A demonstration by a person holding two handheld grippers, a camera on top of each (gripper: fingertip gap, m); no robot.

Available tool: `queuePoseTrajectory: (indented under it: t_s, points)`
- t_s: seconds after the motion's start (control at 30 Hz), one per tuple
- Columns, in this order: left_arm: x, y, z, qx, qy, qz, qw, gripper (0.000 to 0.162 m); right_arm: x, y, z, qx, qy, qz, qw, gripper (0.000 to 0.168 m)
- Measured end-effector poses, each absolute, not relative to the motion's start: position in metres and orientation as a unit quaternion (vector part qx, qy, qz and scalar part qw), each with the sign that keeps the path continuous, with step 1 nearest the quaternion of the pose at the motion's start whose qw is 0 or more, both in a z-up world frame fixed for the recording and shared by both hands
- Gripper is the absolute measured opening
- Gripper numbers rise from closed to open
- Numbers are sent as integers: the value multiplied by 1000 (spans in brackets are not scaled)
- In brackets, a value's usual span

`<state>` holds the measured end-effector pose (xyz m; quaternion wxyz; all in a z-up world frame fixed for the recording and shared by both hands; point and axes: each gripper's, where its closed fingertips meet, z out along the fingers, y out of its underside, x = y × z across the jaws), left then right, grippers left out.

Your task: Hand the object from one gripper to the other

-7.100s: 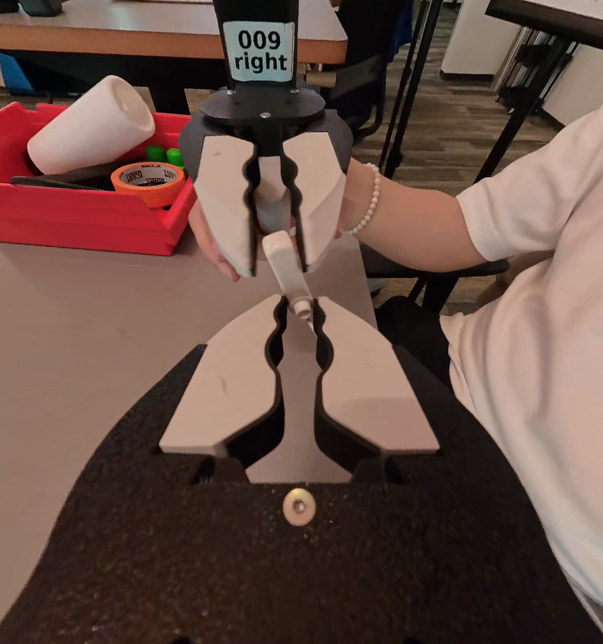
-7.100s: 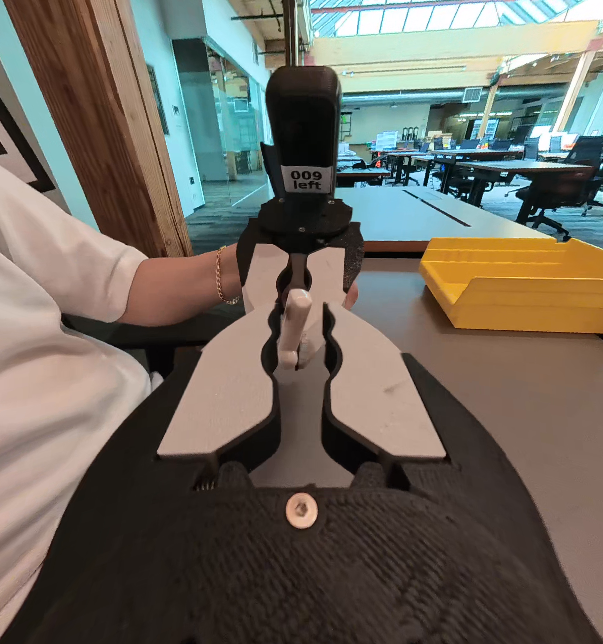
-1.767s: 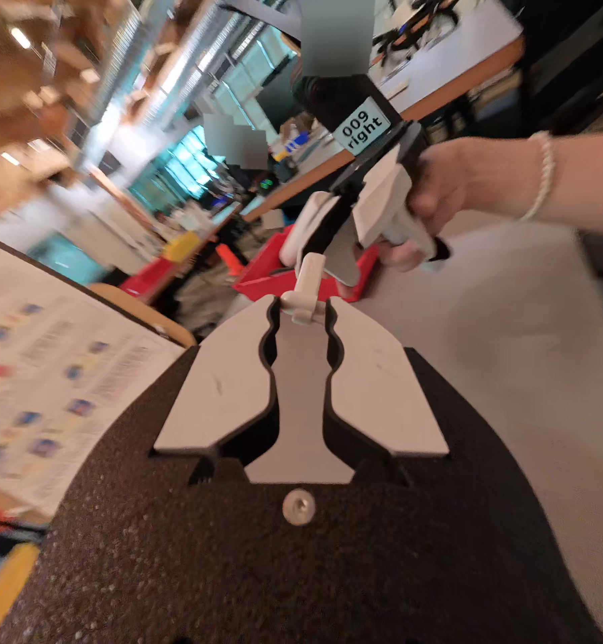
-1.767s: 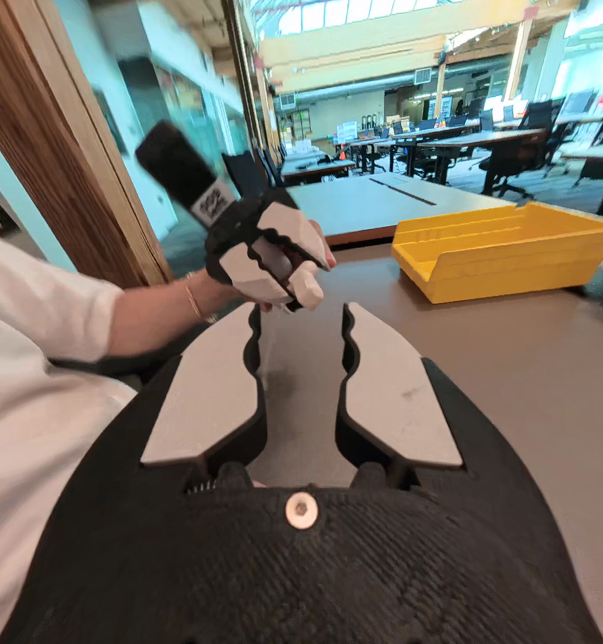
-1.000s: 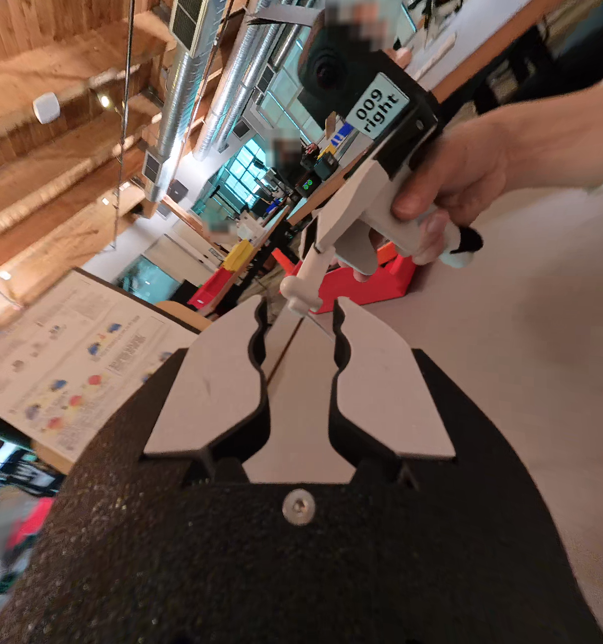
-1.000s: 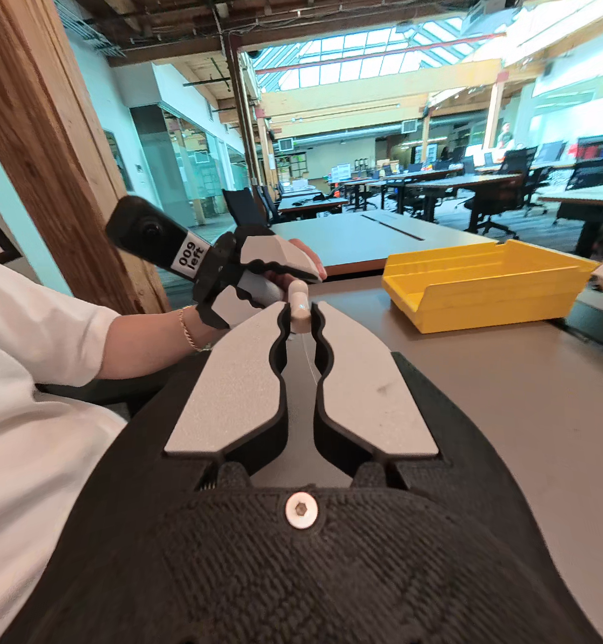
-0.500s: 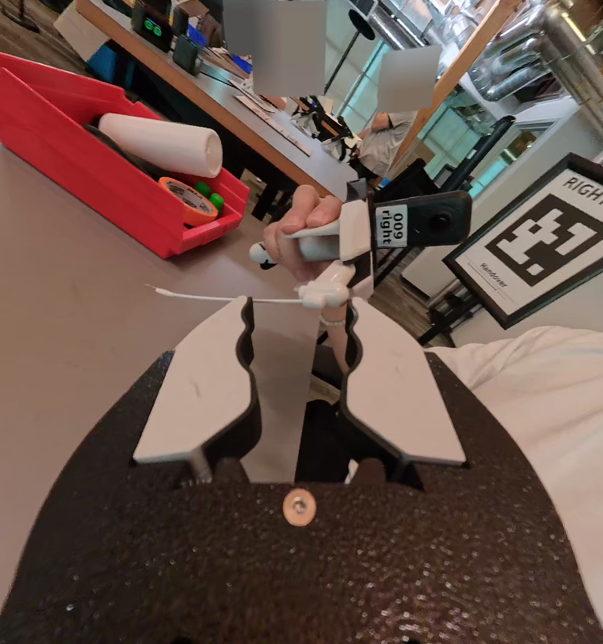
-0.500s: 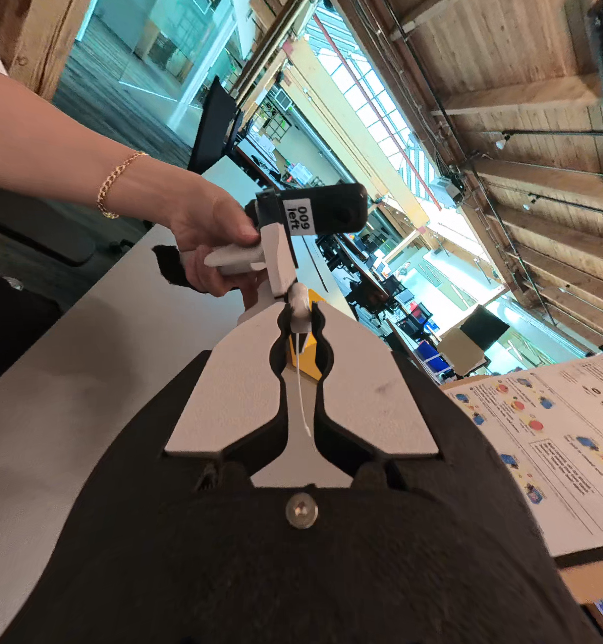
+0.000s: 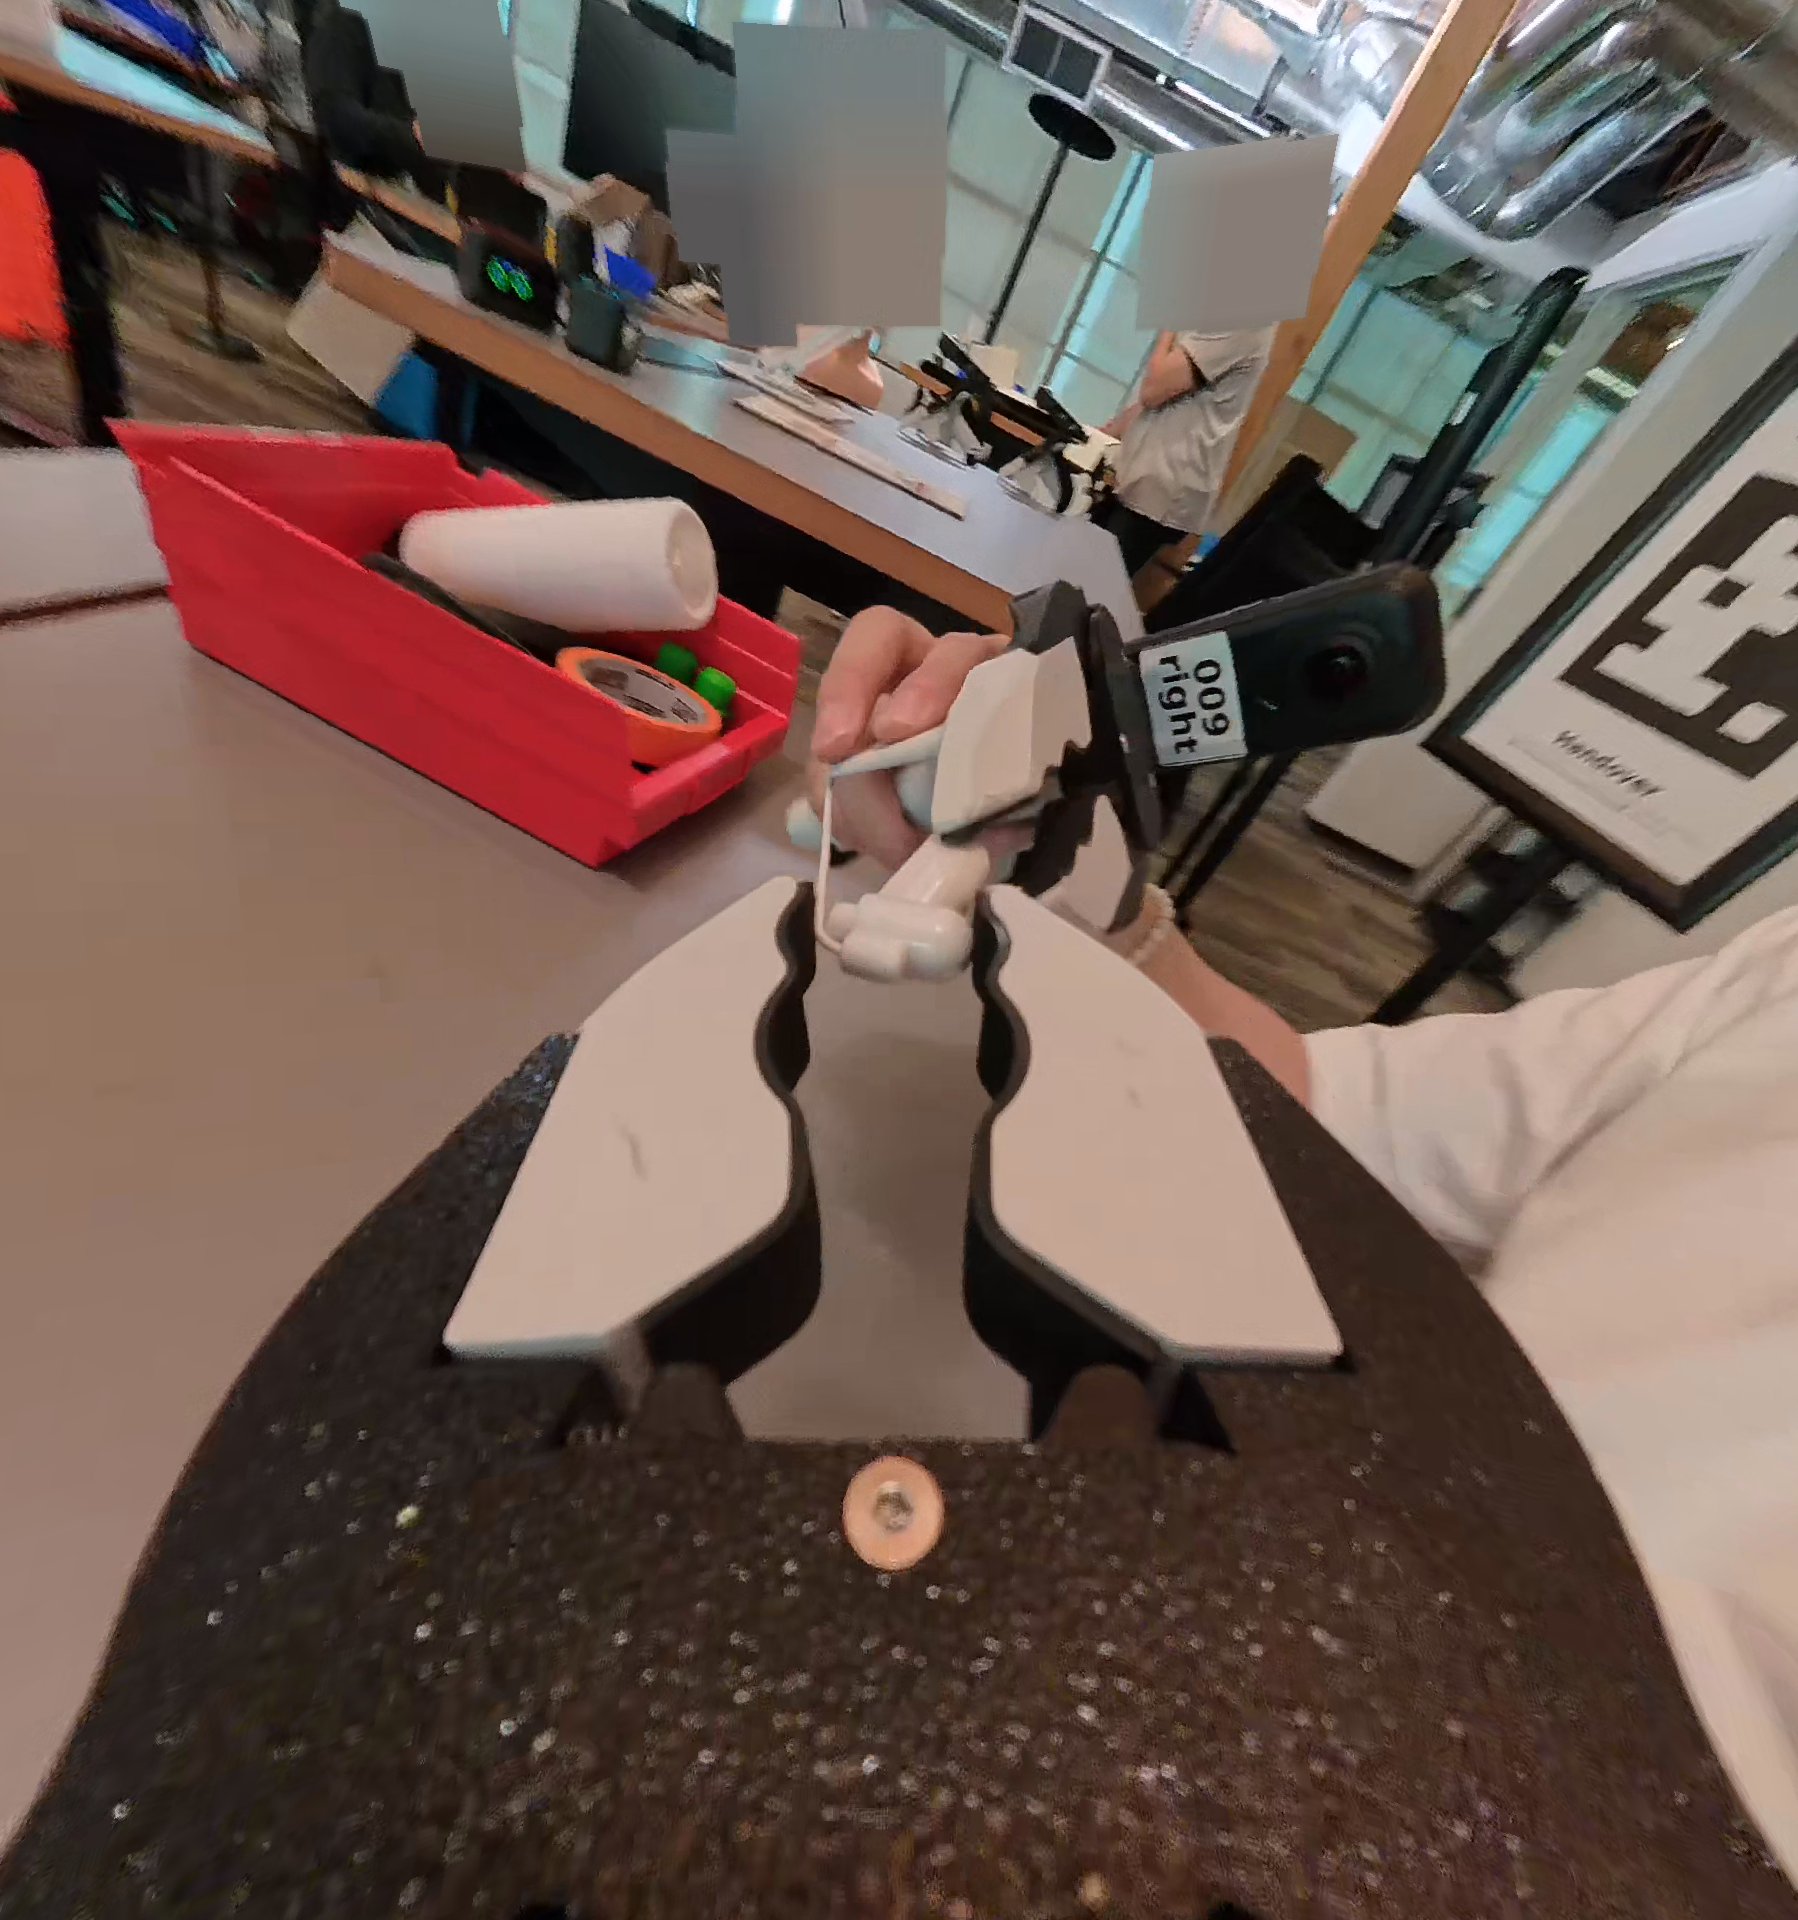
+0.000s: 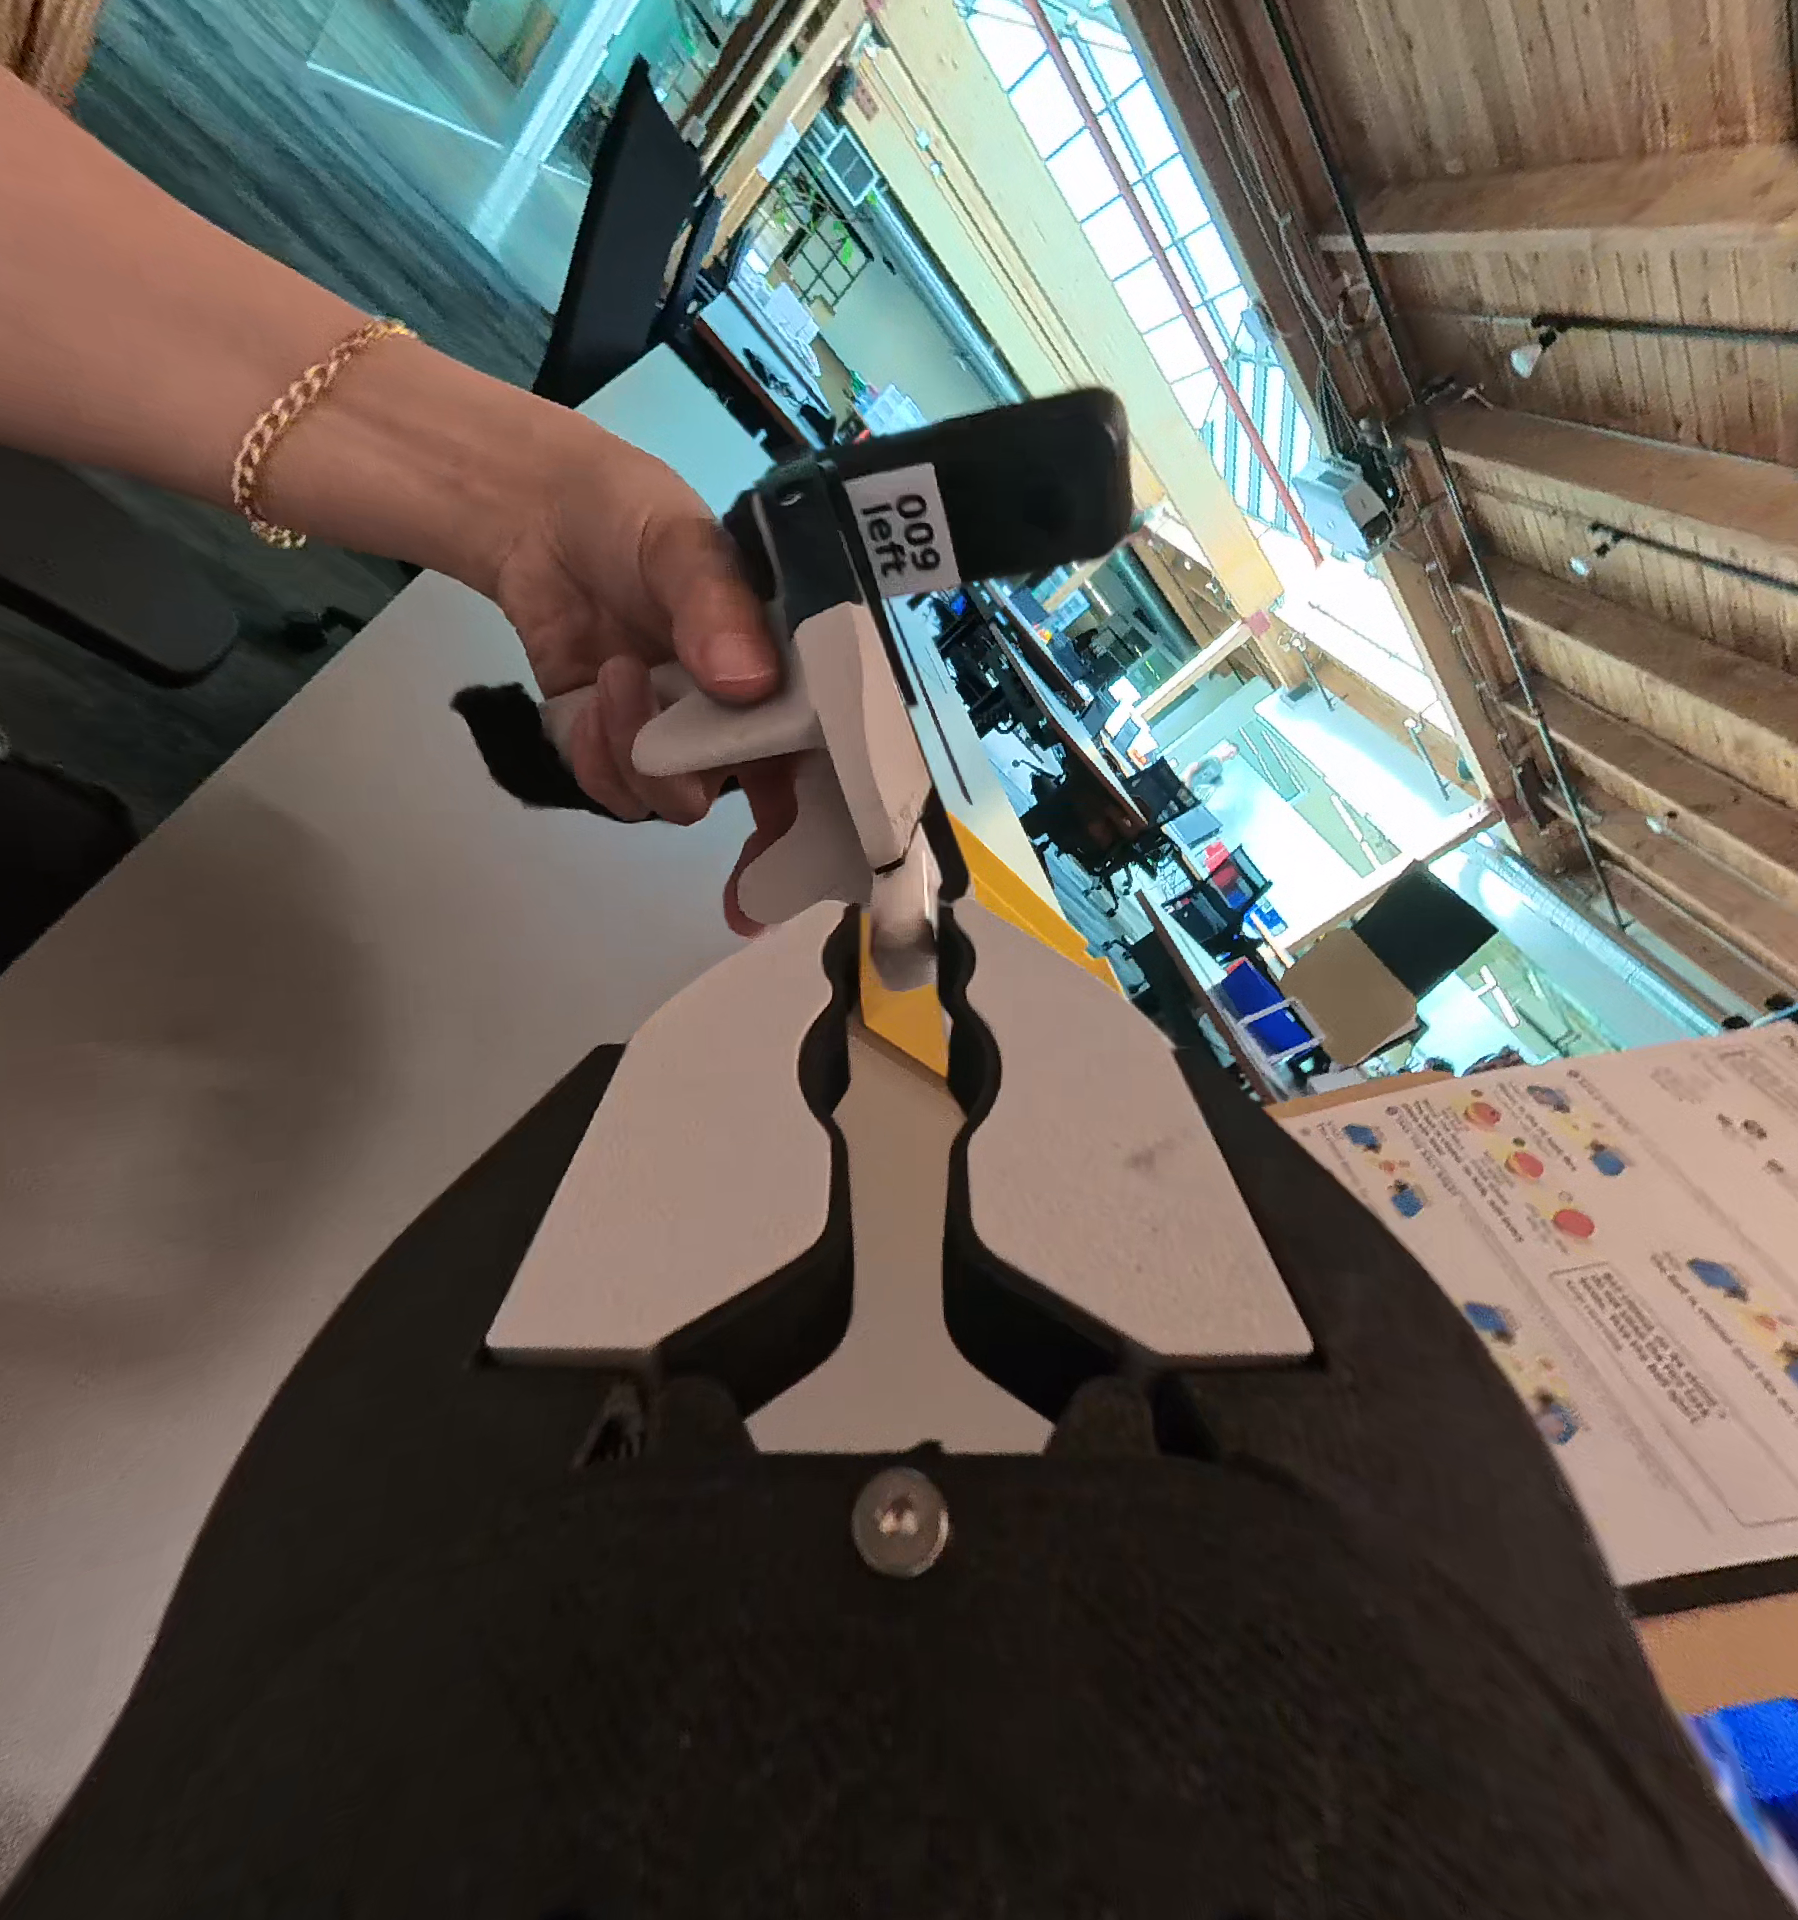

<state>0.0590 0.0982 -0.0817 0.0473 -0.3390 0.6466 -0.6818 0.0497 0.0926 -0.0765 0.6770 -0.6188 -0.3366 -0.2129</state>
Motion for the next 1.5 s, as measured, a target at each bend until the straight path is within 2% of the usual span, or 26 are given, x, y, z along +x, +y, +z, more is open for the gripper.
queuePoseTrajectory:
  t_s: [0.03,0.23,0.37,0.53,0.63,0.77,0.8,1.03,1.17,1.23,1.37,1.5]
  points:
    - [61,101,-79,-333,647,-682,76,28,52,93,-75,-623,-320,-201,685,24]
    - [68,128,-50,-233,651,-635,344,28,78,84,-42,-629,-121,-28,767,44]
    - [62,128,-36,-137,648,-570,485,28,79,90,-43,-638,4,186,748,48]
    - [57,112,-39,-73,655,-533,531,28,72,97,-44,-598,64,344,721,41]
    - [59,108,-48,-62,668,-516,532,28,66,103,-57,-627,52,339,700,39]
    - [61,107,-53,-59,676,-504,535,28,61,104,-60,-630,39,351,692,16]
    - [61,108,-53,-59,675,-503,537,28,61,105,-60,-629,38,352,692,15]
    - [65,115,-57,-84,682,-500,527,31,61,107,-56,-638,-9,288,715,12]
    - [67,124,-57,-125,661,-520,527,47,78,109,-63,-661,3,209,721,12]
    - [67,131,-56,-143,650,-523,532,49,92,102,-58,-665,15,162,729,12]
    - [66,142,-62,-162,643,-525,534,48,157,59,-54,-697,97,-36,710,12]
    - [72,157,-81,-188,648,-507,536,43,246,-32,-72,-718,240,-248,604,12]
